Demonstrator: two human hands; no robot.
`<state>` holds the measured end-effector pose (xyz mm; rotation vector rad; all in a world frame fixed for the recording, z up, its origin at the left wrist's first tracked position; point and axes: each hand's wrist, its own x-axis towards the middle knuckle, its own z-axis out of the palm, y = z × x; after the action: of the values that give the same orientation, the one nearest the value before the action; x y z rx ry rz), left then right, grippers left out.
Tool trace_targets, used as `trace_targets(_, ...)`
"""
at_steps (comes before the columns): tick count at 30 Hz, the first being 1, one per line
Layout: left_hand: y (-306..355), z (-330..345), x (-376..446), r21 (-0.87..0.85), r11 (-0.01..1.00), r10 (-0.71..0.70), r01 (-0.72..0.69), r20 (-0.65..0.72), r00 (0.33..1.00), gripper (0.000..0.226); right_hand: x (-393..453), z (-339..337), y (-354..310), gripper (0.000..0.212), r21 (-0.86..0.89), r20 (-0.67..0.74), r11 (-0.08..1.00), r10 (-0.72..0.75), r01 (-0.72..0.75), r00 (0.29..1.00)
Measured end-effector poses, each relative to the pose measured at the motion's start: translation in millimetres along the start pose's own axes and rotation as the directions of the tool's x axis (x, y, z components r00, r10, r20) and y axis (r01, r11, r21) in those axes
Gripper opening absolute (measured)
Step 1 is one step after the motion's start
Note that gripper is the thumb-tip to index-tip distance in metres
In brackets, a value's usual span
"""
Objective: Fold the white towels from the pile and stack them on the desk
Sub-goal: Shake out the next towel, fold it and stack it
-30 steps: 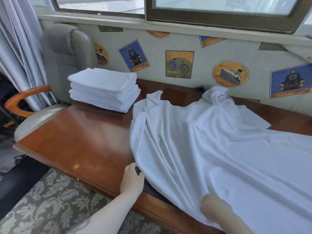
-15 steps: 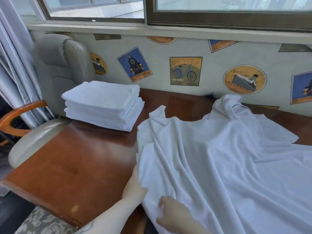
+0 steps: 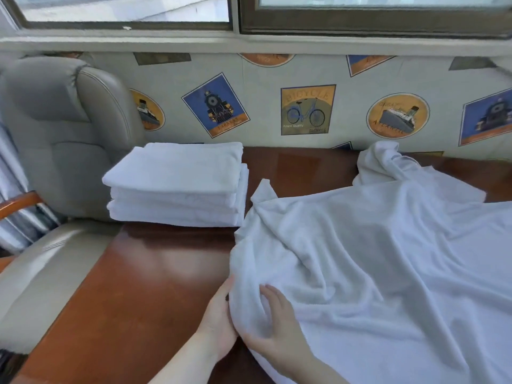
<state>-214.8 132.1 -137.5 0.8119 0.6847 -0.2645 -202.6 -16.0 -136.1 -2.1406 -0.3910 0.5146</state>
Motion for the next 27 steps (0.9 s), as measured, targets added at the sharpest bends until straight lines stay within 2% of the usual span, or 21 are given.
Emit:
trace_targets(2,17.4,-18.4,-2.6,0.063,0.997,-0.048,0.043,0.074,0.996,0.048,-0.2,23.0,-20.8,0.092,-0.114,-0.130,0.994,-0.019,0.004,0.991)
trace_targets(6,42.5,-47.3,-17.5,0.228,0.974,-0.034,-0.015,0.207,0.978,0.060,-9.3,52.5,-41.1,0.083,-0.228,-0.125,0.972,0.026,-0.054,0.992)
trace_targets(8,46.6,-64.6,-30.7,0.288,0.956,-0.003,-0.062,0.220,0.975,0.057,-21.0,63.9,-44.8,0.077,-0.318,-0.111,0.947,0.008,-0.044,0.994)
trace_targets(10,46.4,-83.2,-42.7,0.293,0.952,0.049,-0.085,0.128,0.991,0.051,-28.8,71.8,-46.5,0.067,-0.337,-0.021,0.941,0.015,-0.022,1.000)
trace_targets(13,44.9,-110.1,-56.1,0.276,0.957,0.137,-0.091,-0.153,0.979,0.029,-28.7,80.1,-49.5,0.051,-0.361,0.168,0.933,0.063,0.002,0.984)
trace_targets(15,46.8,-127.0,-67.5,0.459,0.884,0.240,-0.087,-0.285,0.928,0.011,-28.7,86.3,-55.0,0.048,-0.363,0.255,0.931,0.066,0.033,0.965)
trace_targets(17,50.6,-144.0,-81.7,0.636,0.768,0.352,-0.071,-0.326,0.878,0.010,-32.1,92.1,-61.3,0.052,-0.341,0.285,0.938,0.039,0.064,0.958)
trace_targets(19,58.2,-157.9,-93.9,0.724,0.683,0.450,-0.098,-0.310,0.837,0.018,-37.0,97.1,-65.2,0.065,-0.346,0.210,0.920,-0.114,0.183,0.971)
trace_targets(21,65.5,-168.7,-101.9,0.756,0.645,0.507,-0.109,-0.317,0.802,0.024,-43.1,107.2,-66.6,0.079,-0.402,0.186,0.844,-0.304,0.355,0.934)
trace_targets(22,68.3,-172.3,-103.8,0.760,0.643,0.505,-0.096,-0.326,0.799,0.027,-46.5,113.9,-68.0,0.086,-0.419,0.227,0.820,-0.321,0.390,0.919)
trace_targets(24,67.4,-176.7,-103.4,0.807,0.591,0.471,-0.025,-0.319,0.822,0.037,-59.4,132.4,-68.3,0.104,-0.475,0.307,0.803,-0.231,0.359,0.923)
trace_targets(26,61.4,-178.2,-103.0,0.855,0.519,0.446,0.027,-0.297,0.844,0.043,-72.9,149.6,-65.3,0.117,-0.622,0.231,0.736,-0.152,0.267,0.961)
trace_targets(27,58.4,-178.1,-102.1,0.865,0.500,0.440,0.032,-0.286,0.851,0.044,-77.1,153.1,-66.1,0.116,-0.651,0.179,0.728,-0.127,0.214,0.976)
